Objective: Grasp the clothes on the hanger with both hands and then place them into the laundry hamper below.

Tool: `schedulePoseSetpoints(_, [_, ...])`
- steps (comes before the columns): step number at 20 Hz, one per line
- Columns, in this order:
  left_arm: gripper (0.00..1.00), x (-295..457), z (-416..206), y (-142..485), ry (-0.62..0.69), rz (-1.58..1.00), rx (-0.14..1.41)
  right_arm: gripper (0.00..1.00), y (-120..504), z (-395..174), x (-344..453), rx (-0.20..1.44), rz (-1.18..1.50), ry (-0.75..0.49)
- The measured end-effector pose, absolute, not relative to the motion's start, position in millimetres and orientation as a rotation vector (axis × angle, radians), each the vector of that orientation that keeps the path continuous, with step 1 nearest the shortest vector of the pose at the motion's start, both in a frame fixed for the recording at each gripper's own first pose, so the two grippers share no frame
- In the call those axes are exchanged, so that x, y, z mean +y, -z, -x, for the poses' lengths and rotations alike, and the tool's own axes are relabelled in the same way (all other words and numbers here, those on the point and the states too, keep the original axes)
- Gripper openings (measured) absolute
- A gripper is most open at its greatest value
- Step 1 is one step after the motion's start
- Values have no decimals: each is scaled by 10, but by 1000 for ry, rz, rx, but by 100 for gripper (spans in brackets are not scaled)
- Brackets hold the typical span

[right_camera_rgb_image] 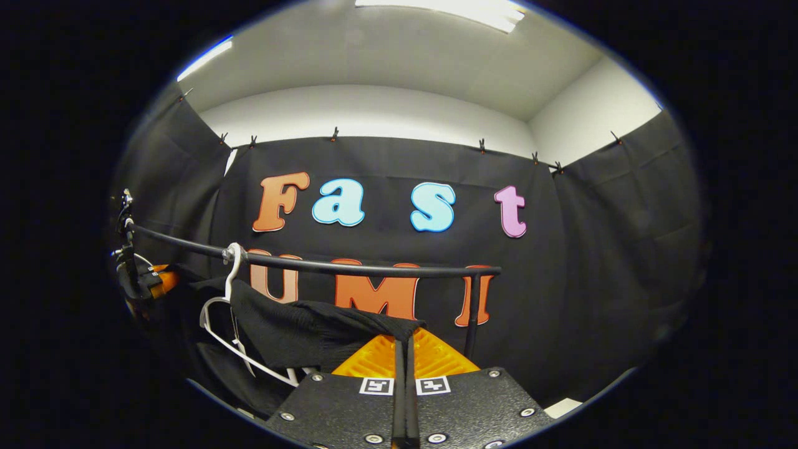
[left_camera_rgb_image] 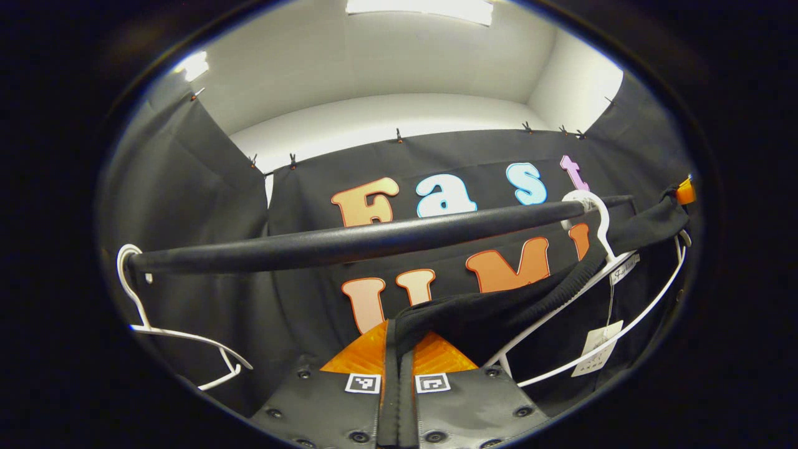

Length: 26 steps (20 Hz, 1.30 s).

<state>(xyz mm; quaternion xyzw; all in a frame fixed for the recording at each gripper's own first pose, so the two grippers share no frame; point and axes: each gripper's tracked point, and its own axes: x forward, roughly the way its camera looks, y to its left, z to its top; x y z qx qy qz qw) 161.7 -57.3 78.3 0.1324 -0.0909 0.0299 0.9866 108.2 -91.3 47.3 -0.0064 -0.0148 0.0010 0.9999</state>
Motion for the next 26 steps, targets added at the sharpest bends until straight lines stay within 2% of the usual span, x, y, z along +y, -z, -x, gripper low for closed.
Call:
schedulePoseSetpoints(4, [8, -482, -1730, -563, -42, -187, -149, 0, -80, -1219, -879, 13, -85, -72])
schedulePoseSetpoints(5, [6, -454, -1781, -480, -39, -167, -133, 5, 19, -1264, -860, 24, -106, -87])
schedulePoseSetpoints(6, [6, -406, -1814, -430, -39, -152, -123, 5, 115, -1300, -838, 35, -126, -103])
schedulePoseSetpoints(7, [6, -349, -1833, -384, -39, -144, -115, 0, 210, -1340, -818, 47, -152, -120])
schedulePoseSetpoints(11, [6, -246, -1879, -181, -29, -95, -81, 0, 592, -1491, -711, 96, -250, -173])
schedulePoseSetpoints(13, [6, -177, -1879, -55, -23, -70, -60, 0, 813, -1569, -691, 120, -271, -184])
schedulePoseSetpoints(14, [6, -159, -1892, 13, -22, -70, -49, 5, 933, -1583, -678, 134, -280, -188])
schedulePoseSetpoints(15, [6, -141, -1885, 79, -24, -73, -41, 0, 1050, -1603, -656, 147, -292, -194])
schedulePoseSetpoints(26, [6, -96, -1720, 684, -32, -103, 39, 0, 1880, -1581, -399, 276, -321, -212])
